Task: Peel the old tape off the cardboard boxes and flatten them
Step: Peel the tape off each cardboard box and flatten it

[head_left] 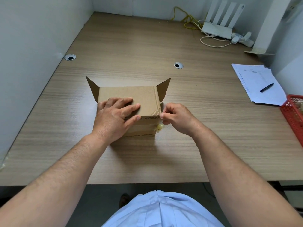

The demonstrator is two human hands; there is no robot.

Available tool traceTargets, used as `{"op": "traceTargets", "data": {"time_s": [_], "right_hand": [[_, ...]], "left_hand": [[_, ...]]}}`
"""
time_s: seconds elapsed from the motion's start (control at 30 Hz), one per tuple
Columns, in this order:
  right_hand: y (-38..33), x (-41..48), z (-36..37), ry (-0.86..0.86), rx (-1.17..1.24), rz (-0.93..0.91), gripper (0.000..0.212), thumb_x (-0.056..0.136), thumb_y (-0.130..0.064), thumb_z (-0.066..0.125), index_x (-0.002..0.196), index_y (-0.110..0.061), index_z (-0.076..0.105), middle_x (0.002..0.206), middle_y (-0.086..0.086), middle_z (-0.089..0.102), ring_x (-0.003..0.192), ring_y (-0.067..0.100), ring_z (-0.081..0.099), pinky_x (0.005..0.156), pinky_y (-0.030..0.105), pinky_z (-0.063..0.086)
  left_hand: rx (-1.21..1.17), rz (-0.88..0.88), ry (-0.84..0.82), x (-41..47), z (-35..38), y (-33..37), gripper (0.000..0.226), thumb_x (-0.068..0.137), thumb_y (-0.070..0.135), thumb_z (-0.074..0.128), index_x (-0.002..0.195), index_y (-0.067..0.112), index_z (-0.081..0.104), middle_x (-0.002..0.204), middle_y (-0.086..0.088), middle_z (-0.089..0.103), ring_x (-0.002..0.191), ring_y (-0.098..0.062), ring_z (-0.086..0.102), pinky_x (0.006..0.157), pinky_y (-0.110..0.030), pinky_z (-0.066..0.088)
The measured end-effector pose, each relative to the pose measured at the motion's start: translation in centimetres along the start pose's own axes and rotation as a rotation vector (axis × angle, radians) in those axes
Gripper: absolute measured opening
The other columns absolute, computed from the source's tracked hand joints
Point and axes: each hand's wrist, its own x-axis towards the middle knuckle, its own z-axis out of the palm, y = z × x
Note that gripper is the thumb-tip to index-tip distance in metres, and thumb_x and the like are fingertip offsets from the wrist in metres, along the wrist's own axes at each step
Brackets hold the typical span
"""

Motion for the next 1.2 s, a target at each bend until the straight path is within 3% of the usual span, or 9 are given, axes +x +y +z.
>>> {"op": "traceTargets", "data": {"time_s": [0.23,0.37,0.47,0.57,0.67,0.77,0.87,1.03,1.2], "right_hand": [[1.5,-0.3,-0.2,-0.118,0.529,0.113,0.021,0.093,-0.001,0.05,0.073,-0.005,0.054,0.072,0.013,0.065,0.061,0.018,0.065,0.069,0.034,0.059],[1.9,0.0,-0.1,-0.069,0.421,0.156,0.04,0.099,-0.036,0.041,0.074,-0.011,0.058,0.073,0.008,0.066,0.059,0.017,0.063,0.062,0.032,0.054],[2.0,0.6,-0.5,-0.02,0.25,0.076,0.033,0.089,-0.048,0.056,0.081,-0.016,0.059,0.077,-0.004,0.064,0.067,0.011,0.059,0.064,0.031,0.052],[2.1,1.0,-0.3,-0.111,0.086,0.025,0.027,0.074,-0.035,0.077,0.083,-0.019,0.058,0.082,-0.007,0.061,0.075,0.01,0.056,0.071,0.032,0.05],[2.3,1.2,0.2,-0.076,-0.008,0.041,0.019,0.078,-0.027,0.075,0.083,-0.015,0.061,0.083,-0.004,0.061,0.077,0.011,0.054,0.074,0.038,0.049],[2.8,1.3,0.3,-0.043,-0.007,0.028,0.012,0.083,-0.029,0.069,0.077,-0.024,0.061,0.076,-0.011,0.058,0.071,0.005,0.052,0.065,0.027,0.042],[2.9,1.5,0.5,-0.02,-0.018,0.01,0.011,0.084,-0.03,0.068,0.078,-0.025,0.06,0.079,-0.009,0.059,0.075,0.009,0.053,0.069,0.03,0.046],[2.4,1.6,0.9,0.014,-0.012,-0.031,0.02,0.087,-0.024,0.066,0.07,-0.022,0.055,0.069,-0.008,0.053,0.068,0.01,0.047,0.068,0.034,0.041],[-0.2,1.5,-0.8,0.104,0.102,-0.096,0.025,0.088,-0.025,0.065,0.079,-0.002,0.06,0.084,0.018,0.066,0.073,0.03,0.06,0.069,0.042,0.054]], "left_hand": [[-0.019,0.003,0.015,-0.1,0.0,0.0,0.051,0.084,0.063,0.04,0.125,0.041,0.06,0.139,0.012,0.051,0.13,-0.019,0.037,0.099,-0.031,0.014],[-0.018,0.0,0.001,0.1,-0.1,0.1,0.053,0.084,0.064,0.038,0.127,0.042,0.058,0.141,0.013,0.049,0.131,-0.018,0.034,0.101,-0.032,0.014],[-0.013,-0.002,0.001,0.1,-0.2,0.1,0.054,0.084,0.064,0.037,0.127,0.041,0.058,0.142,0.012,0.048,0.131,-0.018,0.034,0.102,-0.034,0.016],[-0.016,0.0,0.019,0.0,-0.2,0.2,0.058,0.082,0.067,0.037,0.128,0.038,0.059,0.14,0.01,0.05,0.13,-0.019,0.036,0.101,-0.034,0.017],[-0.049,-0.018,0.138,-0.8,-0.3,-0.1,0.068,0.077,0.065,0.05,0.133,0.029,0.056,0.142,0.0,0.047,0.129,-0.021,0.034,0.101,-0.038,0.02],[-0.102,-0.221,0.275,-2.3,0.0,-1.5,0.081,0.074,0.058,0.07,0.143,0.027,0.04,0.149,-0.009,0.031,0.135,-0.027,0.026,0.106,-0.048,0.021],[-0.289,-0.491,0.193,-4.0,1.0,-2.9,0.096,0.074,0.049,0.075,0.15,0.026,0.02,0.151,-0.009,0.026,0.138,-0.027,0.028,0.109,-0.047,0.027],[-0.57,-0.574,0.191,-5.2,2.3,-3.0,0.067,0.085,0.036,0.068,0.143,0.027,0.036,0.128,-0.001,0.056,0.111,-0.023,0.056,0.089,-0.032,0.044],[-0.42,-0.532,0.309,-3.7,-0.5,-2.2,0.061,0.087,0.049,0.06,0.14,0.026,0.04,0.116,0.001,0.058,0.097,-0.02,0.056,0.078,-0.031,0.04]]}}
